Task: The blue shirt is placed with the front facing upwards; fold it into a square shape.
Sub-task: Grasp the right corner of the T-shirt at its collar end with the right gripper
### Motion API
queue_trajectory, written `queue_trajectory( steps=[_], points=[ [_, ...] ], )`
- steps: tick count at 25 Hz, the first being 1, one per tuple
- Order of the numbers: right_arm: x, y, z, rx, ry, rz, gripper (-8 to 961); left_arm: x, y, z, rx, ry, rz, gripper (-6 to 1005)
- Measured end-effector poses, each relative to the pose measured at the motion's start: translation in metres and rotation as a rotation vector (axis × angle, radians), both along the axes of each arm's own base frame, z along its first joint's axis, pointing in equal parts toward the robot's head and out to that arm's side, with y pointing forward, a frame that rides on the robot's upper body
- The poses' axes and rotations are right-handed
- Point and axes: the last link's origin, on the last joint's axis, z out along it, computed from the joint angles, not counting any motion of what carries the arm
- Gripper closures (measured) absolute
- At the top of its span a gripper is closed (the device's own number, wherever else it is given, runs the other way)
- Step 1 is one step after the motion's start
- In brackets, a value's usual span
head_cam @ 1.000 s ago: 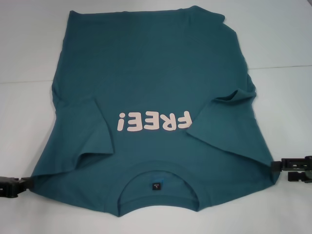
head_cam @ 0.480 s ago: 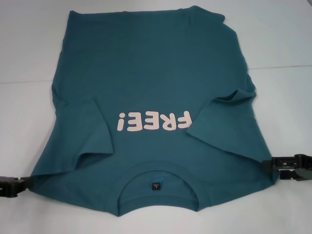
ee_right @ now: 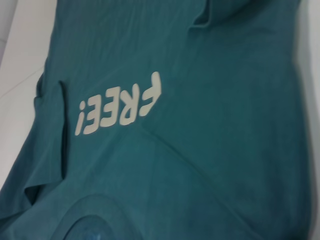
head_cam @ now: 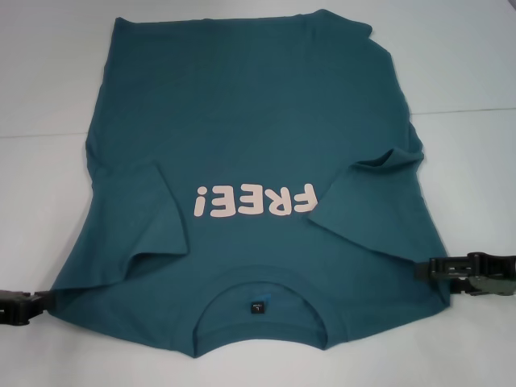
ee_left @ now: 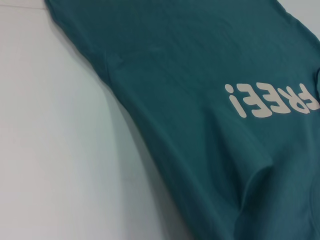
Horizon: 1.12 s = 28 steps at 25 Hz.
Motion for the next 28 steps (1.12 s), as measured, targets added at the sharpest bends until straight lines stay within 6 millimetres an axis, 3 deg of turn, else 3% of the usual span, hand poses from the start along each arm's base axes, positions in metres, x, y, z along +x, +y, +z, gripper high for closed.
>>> queue_trajectory(
  steps=[8, 19, 28],
  points=[
    [-0.010, -0.004, -0.002, -0.036, 0.048, 0.047, 12, -0.001, 0.001, 0.001, 0.008, 0.004, 0.002, 993],
    [0.012, -0.016, 0.010, -0.005, 0.012, -0.022, 12, 0.001, 0.003, -0.003, 0.004, -0.003, -0.004, 993],
    [0.008, -0.011, 0.003, -0.006, 0.009, -0.013, 11, 0.001, 0.005, -0.002, 0.011, 0.003, -0.007, 992]
  ],
)
